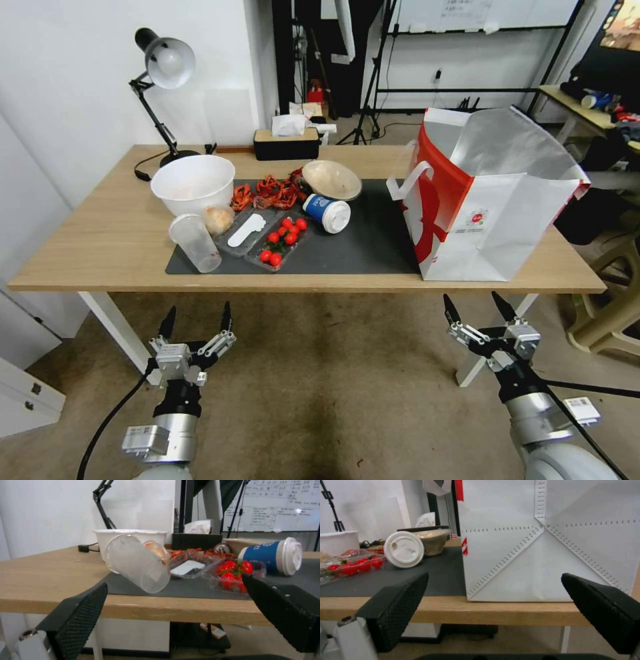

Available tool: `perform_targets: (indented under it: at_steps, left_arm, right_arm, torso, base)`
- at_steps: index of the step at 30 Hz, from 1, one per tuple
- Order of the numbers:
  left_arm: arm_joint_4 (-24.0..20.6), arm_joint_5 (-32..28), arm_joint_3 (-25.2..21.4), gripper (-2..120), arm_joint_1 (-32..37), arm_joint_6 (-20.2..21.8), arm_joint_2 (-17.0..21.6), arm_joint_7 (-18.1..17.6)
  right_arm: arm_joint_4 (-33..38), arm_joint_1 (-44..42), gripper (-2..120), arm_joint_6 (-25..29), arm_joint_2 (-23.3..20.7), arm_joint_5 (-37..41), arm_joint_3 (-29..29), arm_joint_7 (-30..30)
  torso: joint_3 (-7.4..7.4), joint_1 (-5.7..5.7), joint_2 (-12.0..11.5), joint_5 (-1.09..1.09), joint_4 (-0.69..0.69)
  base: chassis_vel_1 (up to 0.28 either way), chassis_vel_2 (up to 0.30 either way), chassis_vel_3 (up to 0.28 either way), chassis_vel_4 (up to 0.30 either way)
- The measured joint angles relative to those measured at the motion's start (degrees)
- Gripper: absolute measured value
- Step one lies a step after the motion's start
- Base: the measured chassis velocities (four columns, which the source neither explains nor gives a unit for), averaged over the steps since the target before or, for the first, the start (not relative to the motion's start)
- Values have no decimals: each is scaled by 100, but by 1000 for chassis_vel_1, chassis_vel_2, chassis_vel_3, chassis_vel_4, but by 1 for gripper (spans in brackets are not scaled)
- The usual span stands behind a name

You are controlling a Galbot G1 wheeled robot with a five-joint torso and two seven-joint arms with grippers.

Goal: Pick up the food delivery bag from the floor and place it on the table.

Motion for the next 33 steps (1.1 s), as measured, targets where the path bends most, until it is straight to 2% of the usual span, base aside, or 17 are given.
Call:
perform_targets:
  at_steps: [33]
  left_arm:
    - [1,-7,-3,100,5,-9,6,-29]
  right_arm:
    - [-3,-1,100,-9,7,0,0,8]
  torso:
    - [0,0,0,-1,0]
  base:
    - [0,0,0,0]
